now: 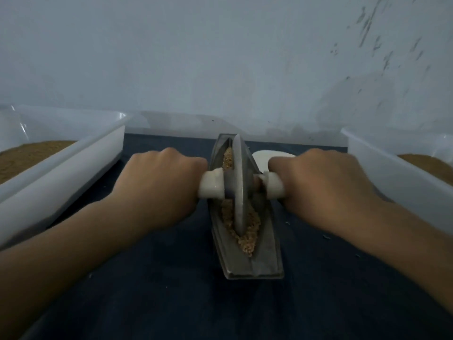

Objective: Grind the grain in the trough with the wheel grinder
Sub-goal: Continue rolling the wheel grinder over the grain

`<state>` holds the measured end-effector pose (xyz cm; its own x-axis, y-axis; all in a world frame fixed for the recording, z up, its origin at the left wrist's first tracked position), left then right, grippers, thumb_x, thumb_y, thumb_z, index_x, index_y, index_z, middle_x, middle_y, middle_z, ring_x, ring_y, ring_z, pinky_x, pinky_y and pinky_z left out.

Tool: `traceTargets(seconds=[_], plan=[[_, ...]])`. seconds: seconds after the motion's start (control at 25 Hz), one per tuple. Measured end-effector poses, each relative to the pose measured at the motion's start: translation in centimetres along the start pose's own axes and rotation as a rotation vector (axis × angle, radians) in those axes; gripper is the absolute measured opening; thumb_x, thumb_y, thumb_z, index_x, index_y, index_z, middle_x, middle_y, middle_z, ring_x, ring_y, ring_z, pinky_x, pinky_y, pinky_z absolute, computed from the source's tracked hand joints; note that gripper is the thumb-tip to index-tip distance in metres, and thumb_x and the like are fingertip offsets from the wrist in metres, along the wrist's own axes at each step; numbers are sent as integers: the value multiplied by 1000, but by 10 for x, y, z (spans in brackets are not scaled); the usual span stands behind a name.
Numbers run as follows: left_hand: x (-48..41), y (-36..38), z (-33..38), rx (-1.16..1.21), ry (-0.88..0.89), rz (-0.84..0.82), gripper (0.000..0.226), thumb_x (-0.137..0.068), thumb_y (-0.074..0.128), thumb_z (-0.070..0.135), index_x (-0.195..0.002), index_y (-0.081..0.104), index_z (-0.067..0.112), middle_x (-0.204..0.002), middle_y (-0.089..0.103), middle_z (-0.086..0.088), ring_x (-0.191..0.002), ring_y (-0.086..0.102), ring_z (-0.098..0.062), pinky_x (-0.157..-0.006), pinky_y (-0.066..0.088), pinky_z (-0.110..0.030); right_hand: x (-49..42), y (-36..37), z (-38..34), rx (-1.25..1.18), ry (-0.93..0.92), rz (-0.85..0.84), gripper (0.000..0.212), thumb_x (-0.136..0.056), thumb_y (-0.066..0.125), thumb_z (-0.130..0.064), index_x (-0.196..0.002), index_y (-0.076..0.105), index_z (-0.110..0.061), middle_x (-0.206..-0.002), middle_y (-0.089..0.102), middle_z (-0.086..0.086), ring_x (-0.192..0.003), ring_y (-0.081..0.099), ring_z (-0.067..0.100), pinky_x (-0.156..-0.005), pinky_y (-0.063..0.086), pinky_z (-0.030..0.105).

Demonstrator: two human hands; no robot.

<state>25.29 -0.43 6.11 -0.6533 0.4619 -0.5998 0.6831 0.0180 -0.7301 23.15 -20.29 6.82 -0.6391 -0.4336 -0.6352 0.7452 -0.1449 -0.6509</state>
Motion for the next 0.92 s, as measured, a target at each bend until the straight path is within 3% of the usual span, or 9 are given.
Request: traceTargets(seconds=[0.08, 0.16, 0.24, 0.4, 0.48, 0.56, 0.64, 0.72, 0.92], plan=[[-8, 15, -4, 20, -89, -87, 16, -69, 62, 38, -72, 47, 34, -58, 21, 13, -44, 16, -7, -44, 15, -20, -18, 13, -2, -8, 33, -91, 36, -65, 72, -30, -75, 38, -33, -56, 38, -8, -43, 36, 18, -45, 18, 21], [-37, 28, -10, 56, -215, -232, 7, -85, 59, 30, -91, 62, 31, -72, 48, 4, -59, 48, -20, -53, 36, -31, -50, 35, 2, -86, 170, -320, 17, -84, 70, -24, -89, 55, -31, -87, 64, 3, -78, 63, 29, -56, 41, 32], [-54, 37, -10, 84, -216, -336, 14, -90, 57, 26, -102, 64, 27, -88, 57, -1, -77, 59, -26, -63, 43, -36, -62, 50, 5, -137, 207, -479, 12, -90, 65, -23, -101, 61, -28, -104, 65, 6, -96, 63, 30, -71, 49, 36], [-7, 8, 0, 10, -11, -80, 24, -64, 68, 38, -71, 45, 35, -58, 23, 12, -43, 18, -8, -43, 17, -19, -13, 15, 2, -86, -19, -167, 28, -65, 69, -35, -73, 42, -34, -58, 37, -13, -45, 36, 10, -41, 24, 21], [-5, 0, 2, -24, 8, -10, 37, -55, 66, 38, -68, 32, 36, -57, 8, 14, -45, 1, -5, -48, 5, -14, -2, 9, 2, -41, -2, -60, 31, -55, 64, -37, -71, 37, -34, -53, 20, -15, -41, 15, 4, -44, 9, 17], [-19, 8, 1, -46, -78, -88, 24, -69, 67, 31, -71, 44, 31, -56, 25, 9, -41, 21, -12, -44, 18, -20, -17, 28, 4, -76, 118, -153, 19, -71, 67, -34, -80, 50, -32, -59, 44, -9, -46, 36, 16, -46, 22, 23], [-52, 16, 3, -63, -143, -212, 7, -87, 59, 26, -93, 63, 26, -79, 56, -1, -66, 58, -26, -56, 39, -32, -38, 50, 10, -188, 281, -407, 12, -88, 66, -33, -98, 60, -30, -91, 66, 1, -78, 60, 27, -61, 40, 32], [-63, 19, 3, -33, -152, -316, 17, -91, 56, 25, -106, 64, 25, -98, 63, -4, -88, 64, -30, -65, 43, -36, -45, 60, 13, -231, 266, -533, 16, -90, 68, -32, -105, 61, -29, -103, 67, 2, -91, 63, 28, -67, 43, 34], [11, 2, 0, 6, -25, -39, 39, -62, 66, 34, -72, 29, 33, -55, 19, 13, -42, 12, -9, -45, 10, -17, -4, -2, -3, 1, -17, 33, 40, -54, 66, -29, -72, 30, -32, -56, 11, -11, -44, 5, 8, -47, 7, 18]])
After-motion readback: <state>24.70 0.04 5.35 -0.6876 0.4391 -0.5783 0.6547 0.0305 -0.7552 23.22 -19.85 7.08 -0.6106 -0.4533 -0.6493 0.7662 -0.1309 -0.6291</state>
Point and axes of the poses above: each hand's wrist, its own x-axis away from the middle knuckle, its own y-axis out of the palm, z = x × y, the point moved 8 cm from there along -x, towards the middle knuckle
